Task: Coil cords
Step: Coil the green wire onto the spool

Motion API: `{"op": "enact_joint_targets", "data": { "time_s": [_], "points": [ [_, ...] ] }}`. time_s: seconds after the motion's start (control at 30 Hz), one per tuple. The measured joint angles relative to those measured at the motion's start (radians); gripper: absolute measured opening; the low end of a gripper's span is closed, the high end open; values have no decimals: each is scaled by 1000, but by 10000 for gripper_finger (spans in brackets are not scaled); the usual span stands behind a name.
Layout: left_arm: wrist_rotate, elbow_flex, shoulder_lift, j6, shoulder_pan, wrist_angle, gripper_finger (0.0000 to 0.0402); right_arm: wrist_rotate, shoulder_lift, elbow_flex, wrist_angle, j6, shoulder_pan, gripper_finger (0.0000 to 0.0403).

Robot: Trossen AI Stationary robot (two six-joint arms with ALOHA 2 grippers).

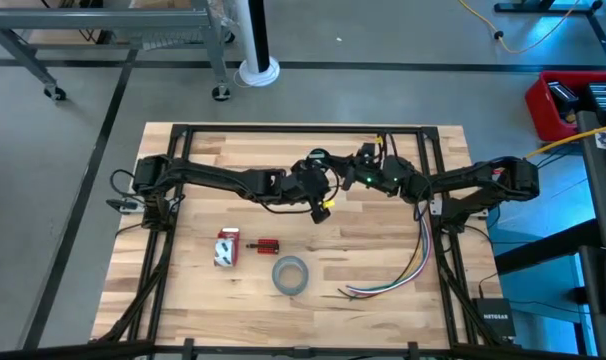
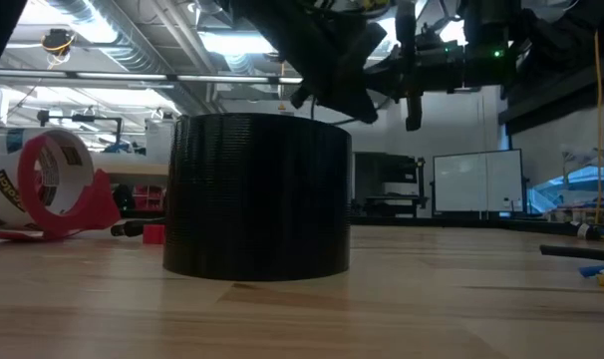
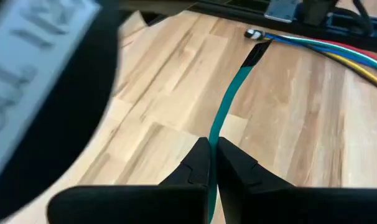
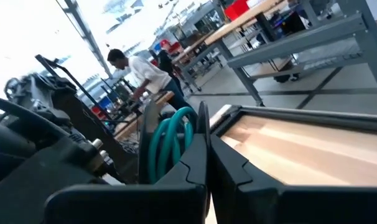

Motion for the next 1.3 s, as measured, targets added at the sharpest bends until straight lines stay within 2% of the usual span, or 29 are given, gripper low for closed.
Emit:
{"op": "enact_joint_targets", "data": {
  "time_s": [0.23, 0.47, 0.63, 0.8, 1.07, 1.3],
  "points": [
    [29, -2, -9, 13, -1, 33, 2, -1, -2, 2, -42, 2, 0, 5],
    [155, -2, -21, -19, -3, 40, 2, 8, -2, 1, -66, -8, 0, 5],
    [170, -2, -25, -27, -12, 37, 2, 9, -2, 1, -76, -11, 0, 5],
    [158, -2, -35, -36, -11, -7, 1, 11, -1, 1, -81, -13, 1, 5],
    [32, 4, -67, -16, -11, -133, 1, 15, 2, -1, -103, -24, 0, 5],
    [20, 2, -82, -37, -10, -139, 1, 15, 2, -1, -111, -18, 0, 5]
  ]
}}
